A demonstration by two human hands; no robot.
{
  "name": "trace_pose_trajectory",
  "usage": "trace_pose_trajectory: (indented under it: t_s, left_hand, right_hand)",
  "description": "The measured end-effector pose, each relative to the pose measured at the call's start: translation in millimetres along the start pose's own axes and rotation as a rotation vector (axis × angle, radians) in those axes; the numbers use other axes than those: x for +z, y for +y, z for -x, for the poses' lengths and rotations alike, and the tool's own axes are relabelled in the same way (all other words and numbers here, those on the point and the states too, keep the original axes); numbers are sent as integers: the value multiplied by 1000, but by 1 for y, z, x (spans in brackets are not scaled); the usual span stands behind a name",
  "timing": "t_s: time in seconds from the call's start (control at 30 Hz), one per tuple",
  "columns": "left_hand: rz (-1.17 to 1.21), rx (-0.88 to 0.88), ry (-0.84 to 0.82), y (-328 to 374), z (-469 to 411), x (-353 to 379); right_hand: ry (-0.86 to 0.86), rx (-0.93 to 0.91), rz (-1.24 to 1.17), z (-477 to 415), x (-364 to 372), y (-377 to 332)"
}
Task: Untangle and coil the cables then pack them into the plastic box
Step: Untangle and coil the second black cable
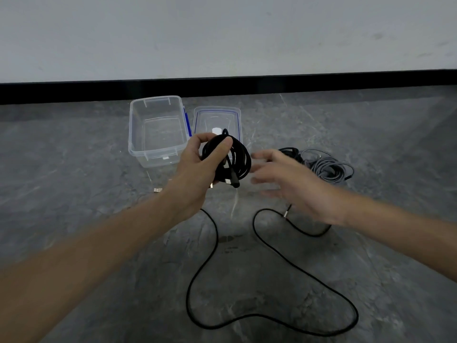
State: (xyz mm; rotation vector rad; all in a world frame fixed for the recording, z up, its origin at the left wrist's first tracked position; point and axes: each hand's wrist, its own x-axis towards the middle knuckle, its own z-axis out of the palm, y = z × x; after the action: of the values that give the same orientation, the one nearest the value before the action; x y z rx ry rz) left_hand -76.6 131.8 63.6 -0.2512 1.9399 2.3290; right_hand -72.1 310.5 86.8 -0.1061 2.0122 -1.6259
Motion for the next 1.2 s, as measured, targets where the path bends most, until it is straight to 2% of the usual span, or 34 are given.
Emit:
trace_pose_trajectory:
  t_s: [0.03,0.1,0.27,0.37,0.47,0.63,0.9,1.03,1.2]
  left_hand:
    - [-7,3,-19,0,1,0]
    - [-18,0,-50,-1,3,2]
    - [-34,4,-105,0,7,7]
    - [-74,22,-86,1,7,5]
    - [-37,-34,-41,1,5,4]
    - [154,-127,-128,5,5,12]
    - [101,-98,-145,-4,6,15]
    - [-67,-59,-131,-10,6,17]
    - [-216,-85,-302,-17,6,14]
  right_hand:
    - [-27,27,-114,-1,-4,-6]
    - [-110,7,-179,-4,-9,-12]
    - [-254,34,-83,-7,-2,-8]
    - [-196,12,-63,-6,-1,-4]
    - [-91,16,-46,-8,-3,-3]
    - [-248,32,-192,-12,-3,-3]
    - [-54,-149,-31,-13,2,13]
    - [43,-183,11,-20,0,22]
    - [232,-373,353,-30,-14,38]
